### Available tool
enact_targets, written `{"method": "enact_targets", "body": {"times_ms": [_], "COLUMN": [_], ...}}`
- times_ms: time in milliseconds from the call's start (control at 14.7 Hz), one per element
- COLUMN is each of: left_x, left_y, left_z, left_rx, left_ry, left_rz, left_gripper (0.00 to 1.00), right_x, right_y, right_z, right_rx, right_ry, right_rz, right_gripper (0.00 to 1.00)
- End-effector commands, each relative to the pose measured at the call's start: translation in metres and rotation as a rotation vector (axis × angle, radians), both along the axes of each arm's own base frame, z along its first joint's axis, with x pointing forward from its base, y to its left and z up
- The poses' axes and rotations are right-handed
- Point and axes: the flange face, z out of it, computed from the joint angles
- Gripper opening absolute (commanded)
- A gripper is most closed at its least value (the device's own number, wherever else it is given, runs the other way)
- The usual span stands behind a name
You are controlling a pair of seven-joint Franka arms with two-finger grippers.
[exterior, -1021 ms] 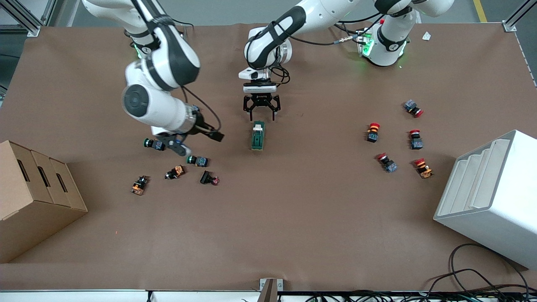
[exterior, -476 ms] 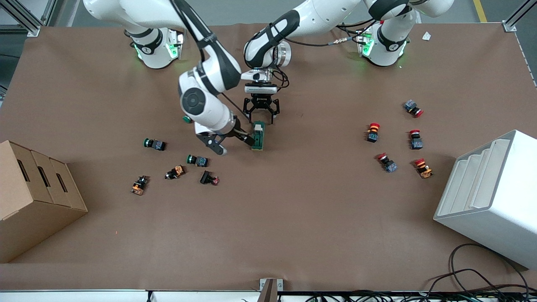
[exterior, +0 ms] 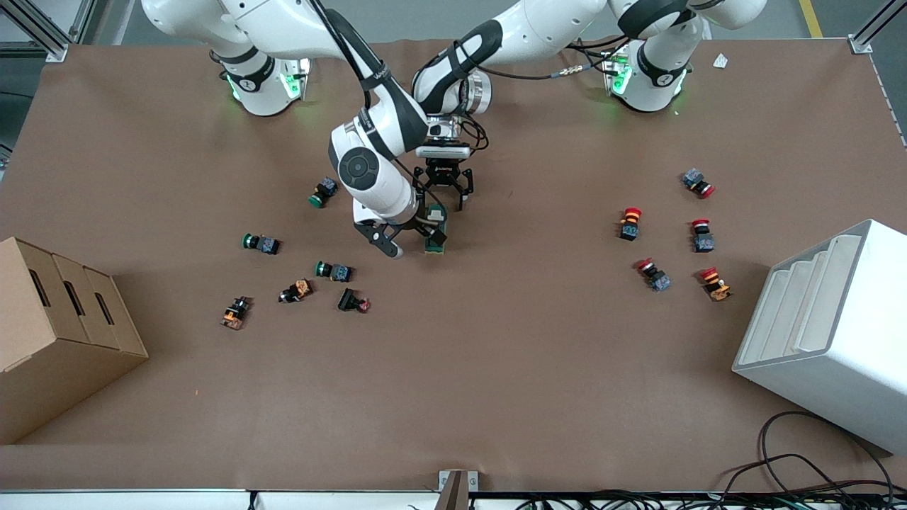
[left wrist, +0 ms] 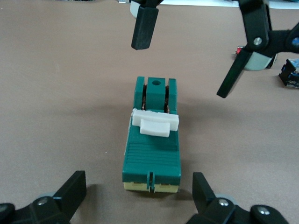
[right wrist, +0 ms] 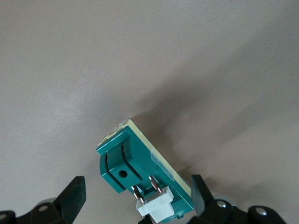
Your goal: Close load switch with both arms
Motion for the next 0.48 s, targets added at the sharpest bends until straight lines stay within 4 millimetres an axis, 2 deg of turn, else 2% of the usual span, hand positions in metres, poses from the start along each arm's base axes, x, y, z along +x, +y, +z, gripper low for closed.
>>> {"method": "enact_targets", "body": {"times_ms": [0, 408], "left_x": [-0.008, -0.013], "left_y": [-0.001, -0.001], "left_z": [-0.016, -0.02], "left_rx": [-0.007, -0.002], "left_ry": [0.008, 0.01], "left_rz": [-0.005, -0.009], "left_gripper": [1.0, 1.0], "right_x": [-0.01, -0.028], "right_y": [0.008, 0.02], "right_z": [-0.003, -0.013], "right_rx": [0.019, 0.02], "right_ry": [0.017, 0.023], "right_rz": [-0.024, -0.014], "right_gripper": [1.0, 1.0]}}
